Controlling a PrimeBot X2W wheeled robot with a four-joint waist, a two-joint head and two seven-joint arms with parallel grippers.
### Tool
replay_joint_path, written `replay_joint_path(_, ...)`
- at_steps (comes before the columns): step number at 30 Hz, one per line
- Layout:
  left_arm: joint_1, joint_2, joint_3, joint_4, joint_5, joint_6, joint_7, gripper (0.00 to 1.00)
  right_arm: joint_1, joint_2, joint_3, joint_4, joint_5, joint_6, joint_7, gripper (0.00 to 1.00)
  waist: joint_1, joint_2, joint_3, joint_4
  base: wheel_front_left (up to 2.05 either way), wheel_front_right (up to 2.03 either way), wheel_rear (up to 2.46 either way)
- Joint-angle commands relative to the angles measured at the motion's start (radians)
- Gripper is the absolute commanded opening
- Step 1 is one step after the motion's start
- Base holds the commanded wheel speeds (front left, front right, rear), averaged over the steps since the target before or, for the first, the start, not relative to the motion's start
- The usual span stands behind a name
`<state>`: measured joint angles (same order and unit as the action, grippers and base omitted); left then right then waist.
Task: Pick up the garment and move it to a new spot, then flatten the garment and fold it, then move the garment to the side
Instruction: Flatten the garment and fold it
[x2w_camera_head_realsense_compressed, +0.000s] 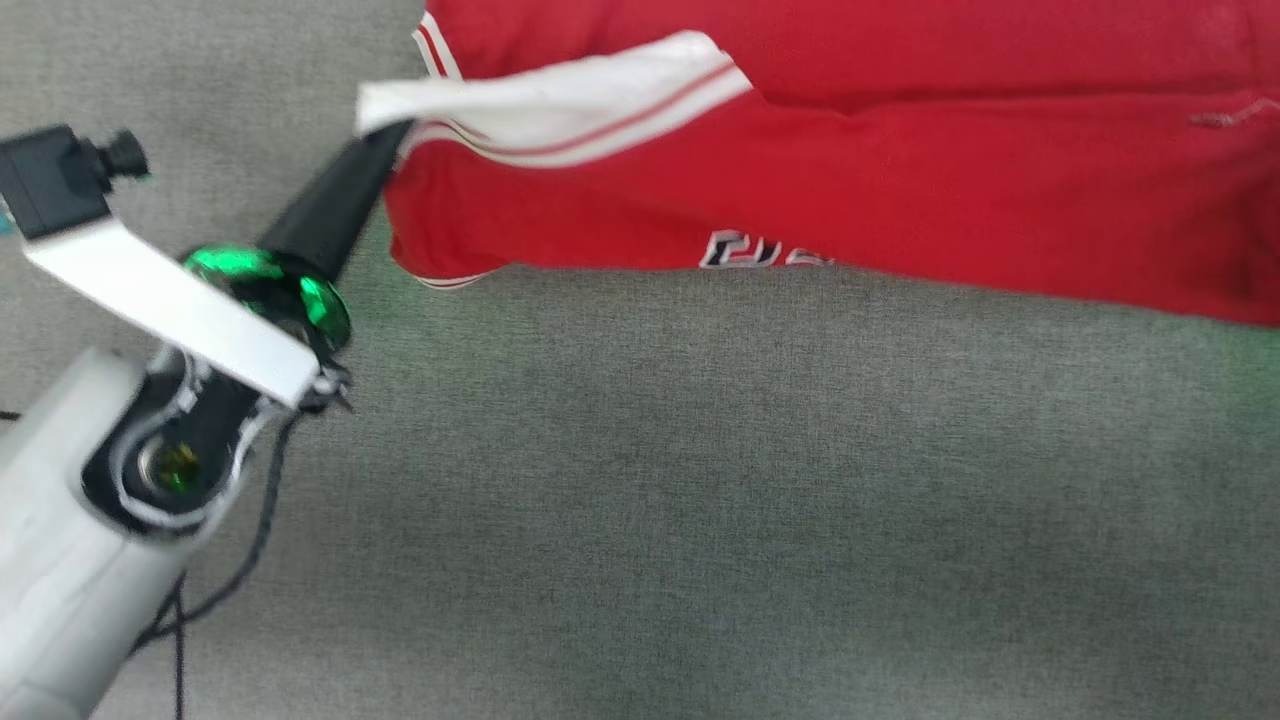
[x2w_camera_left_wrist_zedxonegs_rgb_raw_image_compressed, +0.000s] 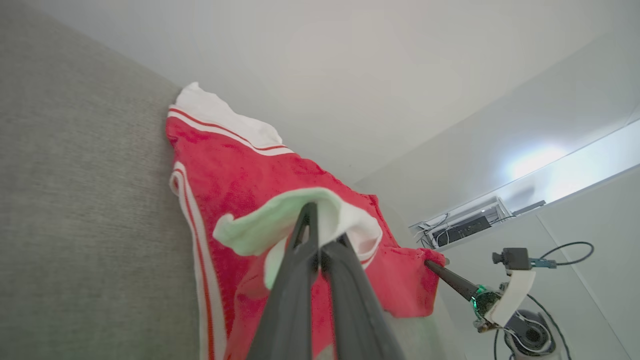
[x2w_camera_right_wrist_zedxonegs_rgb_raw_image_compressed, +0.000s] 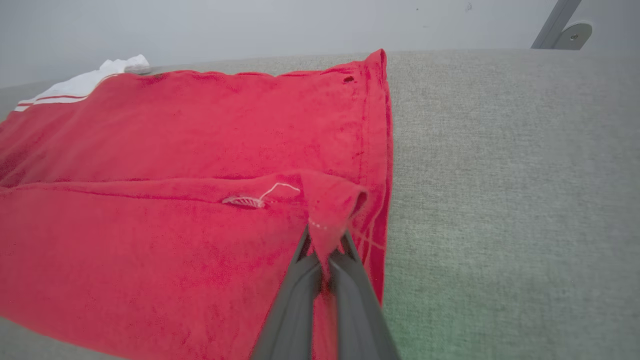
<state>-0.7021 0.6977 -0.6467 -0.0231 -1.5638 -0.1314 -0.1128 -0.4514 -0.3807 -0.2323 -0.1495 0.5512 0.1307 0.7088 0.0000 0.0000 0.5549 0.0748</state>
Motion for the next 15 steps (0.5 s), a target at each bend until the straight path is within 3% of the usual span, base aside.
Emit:
replay_joint_path(1,-0.025,-0.007,0.004,0.042,-0.011,0.002,0.011,0.00,-0.031,0.002,0.009,0.026,-0.010,0.000,-0.012,0.00,0.0000,0.0000,0.017,-0.006,0.00,0.00,0.00)
replay_joint_path(8,-0.077,-0.041,-0.014,0.184,0.002,0.002,0.044,0.00,-0.086,0.006,0.033,0.111,-0.013,0.000,-0.058,0.00,0.0000,0.0000,0.051,-0.011,0.00,0.00,0.00)
replay_joint_path(15,-0.104,-0.039,-0.089,0.269,0.068,0.003,0.070,0.00,-0.126,0.005,0.074,0.194,-0.030,0.000,-0.115,0.00,0.0000,0.0000,0.068,-0.019,0.00,0.00,0.00)
